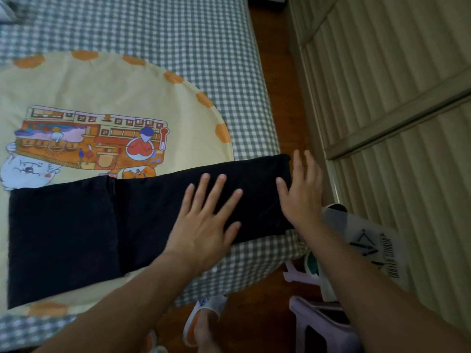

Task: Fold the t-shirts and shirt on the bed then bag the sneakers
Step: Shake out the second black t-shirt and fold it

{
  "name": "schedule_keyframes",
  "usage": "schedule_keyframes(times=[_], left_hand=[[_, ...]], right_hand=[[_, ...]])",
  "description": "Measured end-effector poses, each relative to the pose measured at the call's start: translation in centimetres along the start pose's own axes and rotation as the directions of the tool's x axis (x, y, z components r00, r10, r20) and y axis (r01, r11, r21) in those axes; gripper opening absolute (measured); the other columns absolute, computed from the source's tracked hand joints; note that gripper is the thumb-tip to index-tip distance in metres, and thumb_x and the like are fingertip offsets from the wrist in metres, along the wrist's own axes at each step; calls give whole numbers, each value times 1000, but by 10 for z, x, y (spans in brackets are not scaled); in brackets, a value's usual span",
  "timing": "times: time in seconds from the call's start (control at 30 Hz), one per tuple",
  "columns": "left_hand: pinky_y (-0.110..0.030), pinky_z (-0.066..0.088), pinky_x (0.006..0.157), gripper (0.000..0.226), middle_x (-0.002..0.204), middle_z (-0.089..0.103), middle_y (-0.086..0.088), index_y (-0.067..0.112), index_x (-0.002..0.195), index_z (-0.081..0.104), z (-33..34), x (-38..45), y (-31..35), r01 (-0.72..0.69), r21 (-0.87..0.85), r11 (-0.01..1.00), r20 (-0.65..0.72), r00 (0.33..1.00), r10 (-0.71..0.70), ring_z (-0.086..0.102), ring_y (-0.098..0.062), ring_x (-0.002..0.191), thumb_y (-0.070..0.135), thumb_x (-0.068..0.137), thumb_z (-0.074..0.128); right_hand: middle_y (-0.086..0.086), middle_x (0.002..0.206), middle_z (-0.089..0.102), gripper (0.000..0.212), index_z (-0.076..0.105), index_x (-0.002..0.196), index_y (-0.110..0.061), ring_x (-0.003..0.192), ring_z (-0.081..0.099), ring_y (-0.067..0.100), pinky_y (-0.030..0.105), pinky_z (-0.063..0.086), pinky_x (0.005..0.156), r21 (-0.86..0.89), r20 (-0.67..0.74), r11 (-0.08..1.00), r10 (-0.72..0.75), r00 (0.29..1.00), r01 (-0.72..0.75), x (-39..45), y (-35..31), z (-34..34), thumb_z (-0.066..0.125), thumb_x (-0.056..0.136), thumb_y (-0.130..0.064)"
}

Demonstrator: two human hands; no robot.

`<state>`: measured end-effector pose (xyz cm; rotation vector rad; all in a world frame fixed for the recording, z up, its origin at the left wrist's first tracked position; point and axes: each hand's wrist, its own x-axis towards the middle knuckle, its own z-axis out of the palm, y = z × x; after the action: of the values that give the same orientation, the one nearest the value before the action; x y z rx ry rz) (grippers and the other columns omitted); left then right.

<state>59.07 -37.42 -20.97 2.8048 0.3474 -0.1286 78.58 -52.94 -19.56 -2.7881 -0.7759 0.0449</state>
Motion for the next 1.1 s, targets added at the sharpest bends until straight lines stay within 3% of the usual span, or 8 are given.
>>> schedule_keyframes(times=[0.07, 0.13, 0.23, 0.4, 0.57, 0.67, 0.9, 1.1], left_hand=[[-58, -5, 124, 66, 169, -12, -7, 37, 160, -3, 18, 24, 19, -42, 57, 997, 71, 997, 38, -25, -33, 152, 65, 102, 9], [-60, -11, 122, 67, 167, -22, -6, 37, 158, -15, 35, 34, 23, -34, 124, 992, 140, 990, 16, -32, -34, 149, 66, 100, 2], [-60, -13, 121, 66, 163, -30, -5, 38, 156, -22, 41, 34, 23, -23, 147, 989, 164, 987, -1, -36, -34, 147, 66, 99, -3], [-60, -5, 123, 68, 168, -17, -6, 38, 160, -10, 39, 32, 21, -27, 113, 993, 141, 990, 11, -26, -34, 152, 68, 99, 0], [-64, 7, 122, 65, 170, -2, -10, 37, 162, 6, 43, 25, 18, -31, 97, 995, 80, 997, 23, -10, -34, 156, 64, 102, 11], [-66, 8, 121, 65, 170, -2, -10, 39, 161, 6, 46, 26, 18, -28, 82, 996, 67, 998, 22, -7, -34, 156, 64, 102, 12], [-71, 7, 119, 64, 170, -6, -10, 48, 159, -2, 44, 30, 19, -63, 84, 995, 120, 991, 52, -13, -41, 154, 69, 100, 10], [-69, -3, 119, 63, 169, -11, -8, 45, 160, 0, 34, 45, 49, -131, 126, 983, 146, 983, 112, -21, -43, 152, 66, 101, 11]], right_hand=[[9, 167, 15, 60, 25, 160, -18, 154, 13, 33, 50, 16, 124, -131, -5, 927, -355, 935, 351, 11, -3, 7, 39, 107, -43], [1, 169, 11, 59, 20, 161, -26, 156, 5, 30, 53, 11, 125, -174, 277, 864, -417, 866, 472, 23, 7, 23, 24, 108, -51], [-5, 169, 8, 64, 7, 161, -33, 155, 0, 29, 51, 9, 124, -154, 503, 977, -51, 863, 148, 44, 40, 37, 12, 104, -60], [-2, 153, 38, 57, 40, 151, -28, 142, 24, 27, 45, 27, 116, 5, 431, 981, -177, 885, 194, 75, 39, 20, 43, 101, -56], [-7, 92, 63, 32, 66, 87, -16, 93, 58, 14, 24, 45, 71, 212, 651, 975, -98, 753, -57, 112, 25, -13, 71, 91, -47], [-11, 70, 67, 24, 62, 76, -19, 67, 65, 6, 17, 47, 57, 551, 611, 725, -12, 791, -414, 118, 29, -16, 80, 86, -32], [-2, 117, 70, 47, 56, 134, -24, 108, 67, 17, 43, 54, 97, 640, 650, 306, 274, 709, -705, 64, 53, 7, 58, 97, -53], [-14, 94, 70, 47, 66, 99, -33, 85, 66, 2, 28, 51, 80, 410, 717, 625, 229, 658, -664, 6, 56, -22, 39, 96, -71]])
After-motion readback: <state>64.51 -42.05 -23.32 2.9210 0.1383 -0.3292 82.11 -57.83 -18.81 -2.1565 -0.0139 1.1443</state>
